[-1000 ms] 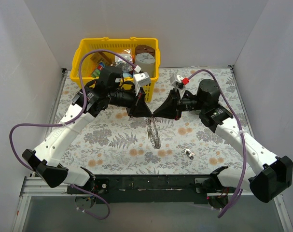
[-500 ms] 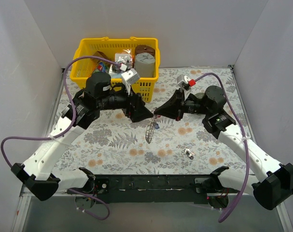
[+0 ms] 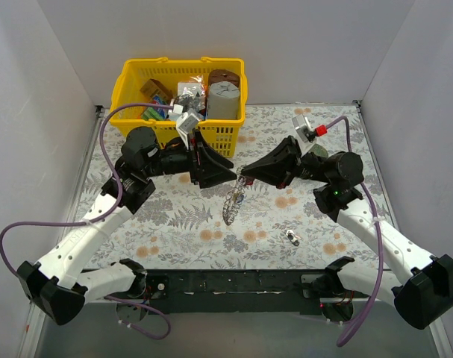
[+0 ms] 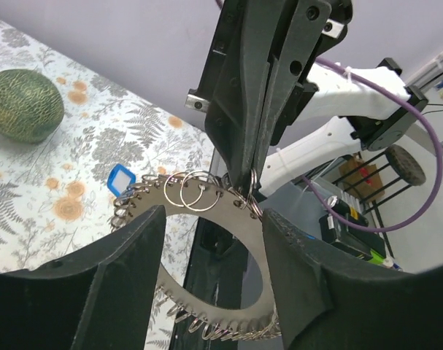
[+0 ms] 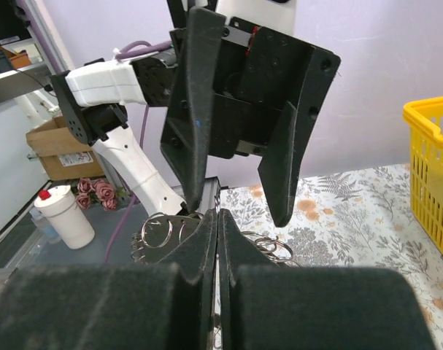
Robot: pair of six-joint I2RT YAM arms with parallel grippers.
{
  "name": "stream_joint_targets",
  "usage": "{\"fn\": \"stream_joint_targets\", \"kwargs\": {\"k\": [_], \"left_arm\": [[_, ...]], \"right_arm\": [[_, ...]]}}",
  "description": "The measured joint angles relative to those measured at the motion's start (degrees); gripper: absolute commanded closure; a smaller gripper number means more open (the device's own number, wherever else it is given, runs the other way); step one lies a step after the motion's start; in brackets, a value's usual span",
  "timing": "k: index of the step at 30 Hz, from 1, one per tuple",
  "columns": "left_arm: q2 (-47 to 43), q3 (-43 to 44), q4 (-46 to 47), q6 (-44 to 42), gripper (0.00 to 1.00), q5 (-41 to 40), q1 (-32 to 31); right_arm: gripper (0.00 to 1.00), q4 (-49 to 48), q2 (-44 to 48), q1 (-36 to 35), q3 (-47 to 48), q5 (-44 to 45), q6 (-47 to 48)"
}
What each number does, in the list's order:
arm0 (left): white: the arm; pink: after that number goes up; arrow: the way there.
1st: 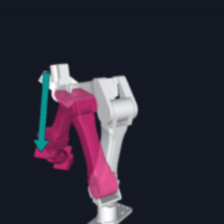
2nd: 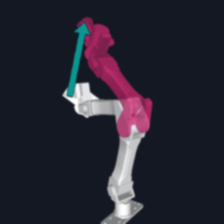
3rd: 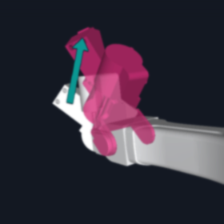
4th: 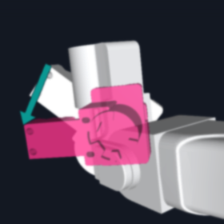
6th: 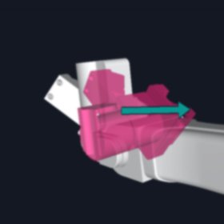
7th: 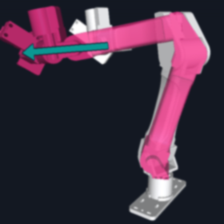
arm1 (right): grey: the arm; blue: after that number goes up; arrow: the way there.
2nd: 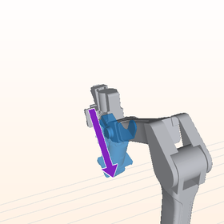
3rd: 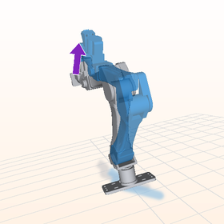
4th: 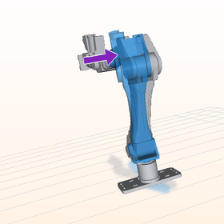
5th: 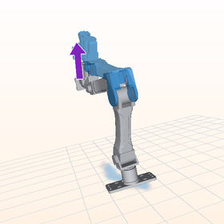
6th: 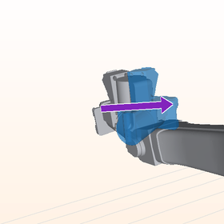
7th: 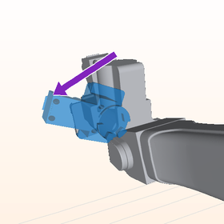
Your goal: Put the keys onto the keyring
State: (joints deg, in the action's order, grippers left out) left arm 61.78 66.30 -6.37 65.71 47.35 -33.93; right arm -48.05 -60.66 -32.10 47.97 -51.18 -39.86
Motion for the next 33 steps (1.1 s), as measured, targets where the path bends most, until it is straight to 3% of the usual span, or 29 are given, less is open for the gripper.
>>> {"fn": "stream_joint_targets", "kwargs": {"k": [10,23,33], "left_arm": [[1.77,-1.03,11.93,6.38,0.65,4.35,0.04],[1.77,-2.21,14.34,8.02,0.64,5.6,0.04],[1.75,-2.23,14.58,8.0,0.7,3.76,-0.26]], "right_arm": [[0.99,-3.39,1.07,0.11,-0.74,0.02,-2.38],[0.99,-3.61,1.95,0.11,-2.14,1.6,-2.45],[0.99,-6.12,4.74,0.11,-5.68,7.39,-3.87]]}}
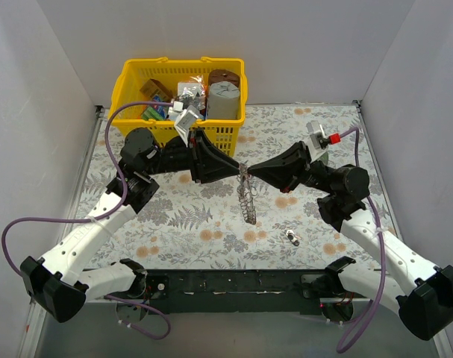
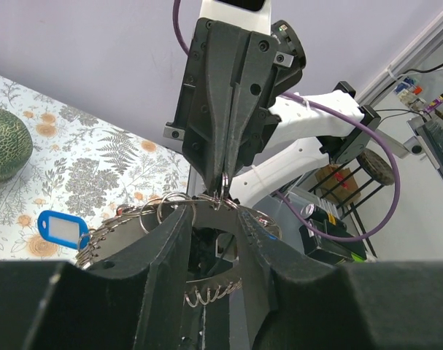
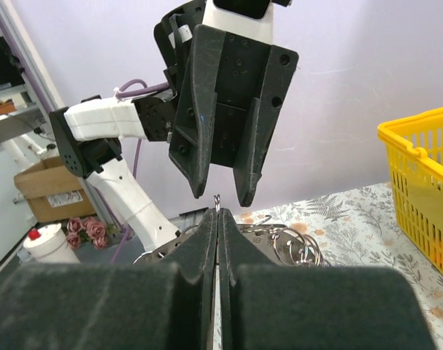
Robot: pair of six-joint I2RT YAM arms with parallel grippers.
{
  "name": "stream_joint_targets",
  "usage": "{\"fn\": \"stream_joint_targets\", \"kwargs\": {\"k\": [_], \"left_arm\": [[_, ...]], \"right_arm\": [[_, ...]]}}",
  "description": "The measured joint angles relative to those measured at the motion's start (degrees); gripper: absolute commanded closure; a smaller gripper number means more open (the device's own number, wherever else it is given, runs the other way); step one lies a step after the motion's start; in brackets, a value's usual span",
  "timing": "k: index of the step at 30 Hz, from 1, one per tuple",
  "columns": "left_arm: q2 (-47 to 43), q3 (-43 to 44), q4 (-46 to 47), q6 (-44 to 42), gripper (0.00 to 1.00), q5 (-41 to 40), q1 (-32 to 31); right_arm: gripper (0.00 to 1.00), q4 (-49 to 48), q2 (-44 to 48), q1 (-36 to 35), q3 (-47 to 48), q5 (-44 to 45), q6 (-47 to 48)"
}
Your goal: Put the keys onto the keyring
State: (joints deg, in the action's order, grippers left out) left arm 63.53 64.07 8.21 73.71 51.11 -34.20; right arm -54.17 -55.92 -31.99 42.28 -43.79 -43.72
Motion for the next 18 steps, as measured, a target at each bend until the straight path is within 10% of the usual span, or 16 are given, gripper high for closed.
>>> {"fn": "stream_joint_targets", "kwargs": {"k": [18], "left_arm": [[0.92,-1.11,4.24,0.66,0.66,-3.85,-2.43]], "right_arm": [[0.99,-6.19,1.16,0.0,-3.91,6.38,-4.55]]}}
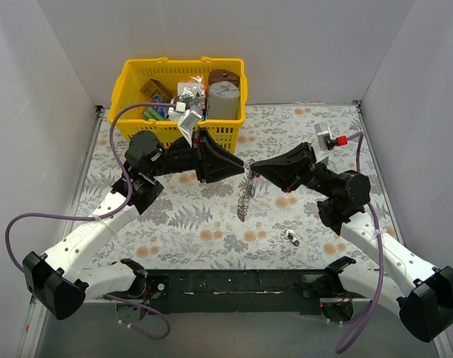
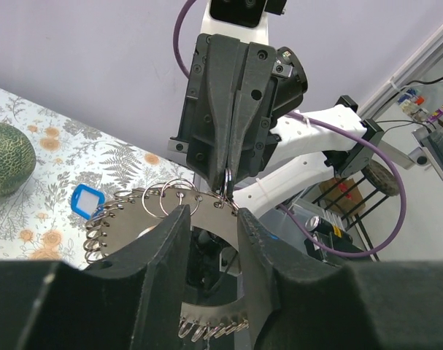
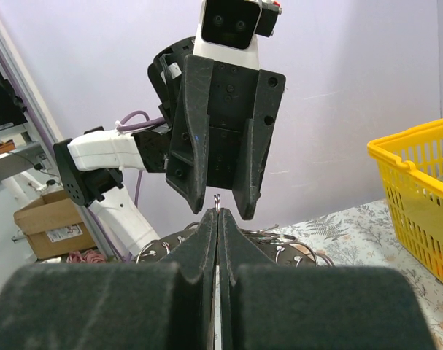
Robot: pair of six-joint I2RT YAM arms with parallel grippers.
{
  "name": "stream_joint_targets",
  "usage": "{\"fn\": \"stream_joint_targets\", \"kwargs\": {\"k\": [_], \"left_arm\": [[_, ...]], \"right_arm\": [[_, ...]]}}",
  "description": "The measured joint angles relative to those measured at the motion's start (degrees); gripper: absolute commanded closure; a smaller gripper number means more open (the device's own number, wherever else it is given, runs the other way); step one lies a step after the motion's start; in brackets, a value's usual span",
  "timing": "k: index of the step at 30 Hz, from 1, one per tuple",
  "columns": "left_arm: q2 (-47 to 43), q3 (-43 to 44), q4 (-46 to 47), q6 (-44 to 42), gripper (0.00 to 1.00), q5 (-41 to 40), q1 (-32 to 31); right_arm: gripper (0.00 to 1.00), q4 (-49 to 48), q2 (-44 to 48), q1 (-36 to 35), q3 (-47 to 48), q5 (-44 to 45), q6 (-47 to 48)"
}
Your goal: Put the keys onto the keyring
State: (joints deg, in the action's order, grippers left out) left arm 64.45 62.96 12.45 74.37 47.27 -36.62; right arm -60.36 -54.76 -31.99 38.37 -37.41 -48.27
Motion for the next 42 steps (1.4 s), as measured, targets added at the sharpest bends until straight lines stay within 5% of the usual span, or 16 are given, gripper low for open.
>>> {"fn": "stream_joint_targets", "kwargs": {"k": [29,33,35,42], "left_arm": [[2.69,-0.02,2.95,0.66,0.68,-0.13,-1.42],[2.91,-0.02,3.45,0.98,0.82,-0.09,-1.57],[3.04,0.0,3.8,1.05,1.0,0.24,-1.75],[3.58,0.68,4.26,0.87,1.0,0.74,-1.92]], "right_arm": [[0.99,-1.14,-0.02,0.04,-0.7,0.17,-1.09],[0.99,-1.16,0.0,0.04,-0.76,0.17,-1.11],[0.99,-1.14,0.0,0.04,-0.79,0.15,-1.11],[0.99,-1.14,0.02,0.22,-0.81,0.44,-1.18]]}}
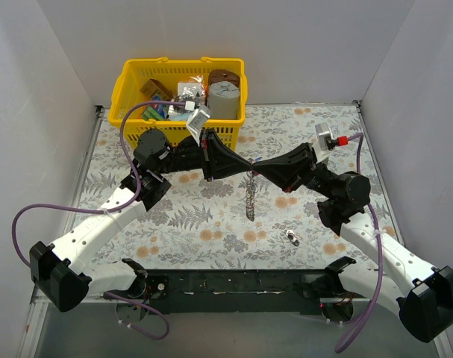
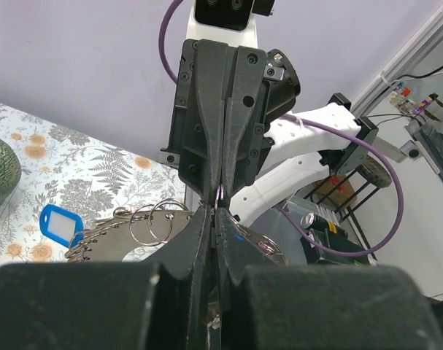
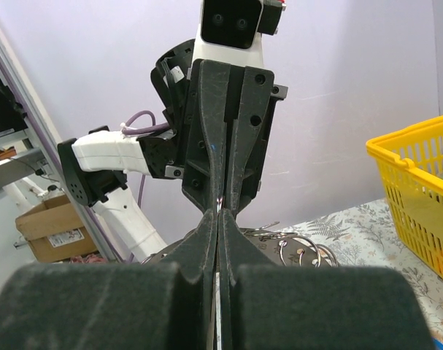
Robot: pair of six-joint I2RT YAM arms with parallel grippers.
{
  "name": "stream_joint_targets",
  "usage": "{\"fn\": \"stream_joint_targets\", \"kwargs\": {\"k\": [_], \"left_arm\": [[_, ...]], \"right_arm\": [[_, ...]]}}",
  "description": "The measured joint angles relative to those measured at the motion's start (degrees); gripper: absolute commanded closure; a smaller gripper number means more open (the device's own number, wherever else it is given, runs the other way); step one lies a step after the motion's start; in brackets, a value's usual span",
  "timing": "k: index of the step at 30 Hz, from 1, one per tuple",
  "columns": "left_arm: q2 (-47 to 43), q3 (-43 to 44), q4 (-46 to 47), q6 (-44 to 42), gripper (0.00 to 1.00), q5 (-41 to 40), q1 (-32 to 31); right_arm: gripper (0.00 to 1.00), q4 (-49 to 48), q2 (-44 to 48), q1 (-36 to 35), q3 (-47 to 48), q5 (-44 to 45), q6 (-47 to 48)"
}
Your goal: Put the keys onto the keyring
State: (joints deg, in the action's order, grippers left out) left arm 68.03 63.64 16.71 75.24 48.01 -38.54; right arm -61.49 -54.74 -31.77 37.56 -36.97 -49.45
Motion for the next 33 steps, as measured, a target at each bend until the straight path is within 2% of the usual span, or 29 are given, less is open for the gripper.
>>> {"fn": "stream_joint_targets", "kwargs": {"k": [2,5,6,9,12,18,23,28,33], "left_arm": [[-0.04,0.0,-0.11,-0.44,1.0,-0.24,-0.04],[-0.24,0.0,-1.31,-1.9,1.0,-1.14,-0.33],[-0.33,0.0,-1.99,-2.49,1.0,-1.49,-0.44],[-0.72,-0.11,-4.87,-5.07,1.0,-2.6,-0.66],[-1.99,-1.16,-7.26,-8.11,1.0,-4.13,-0.68],[-6.38,-3.58,-12.59,-16.13,1.0,-6.93,-0.7],[-9.9,-5.64,-15.54,-23.85,1.0,-7.76,-0.7],[-12.31,-8.61,-18.53,-28.7,1.0,-8.52,-0.7],[-12.37,-10.95,-21.2,-30.75,1.0,-8.92,-0.7]], "right_arm": [[0.99,0.04,0.04,0.0,-0.17,0.31,0.02],[0.68,0.66,0.63,-0.02,-0.92,1.05,0.2],[0.52,1.49,0.98,-0.02,-1.05,1.36,0.33],[0.35,4.26,2.56,-0.02,-1.31,2.75,1.68],[0.27,8.61,5.29,-0.02,-1.86,4.17,3.87],[0.21,22.12,11.39,0.09,-1.86,9.11,9.33],[0.15,37.24,15.67,0.26,-1.86,15.37,13.46],[0.18,56.83,17.11,0.61,-1.55,25.03,16.11],[0.25,74.42,12.81,0.7,-1.2,33.44,18.03]]}}
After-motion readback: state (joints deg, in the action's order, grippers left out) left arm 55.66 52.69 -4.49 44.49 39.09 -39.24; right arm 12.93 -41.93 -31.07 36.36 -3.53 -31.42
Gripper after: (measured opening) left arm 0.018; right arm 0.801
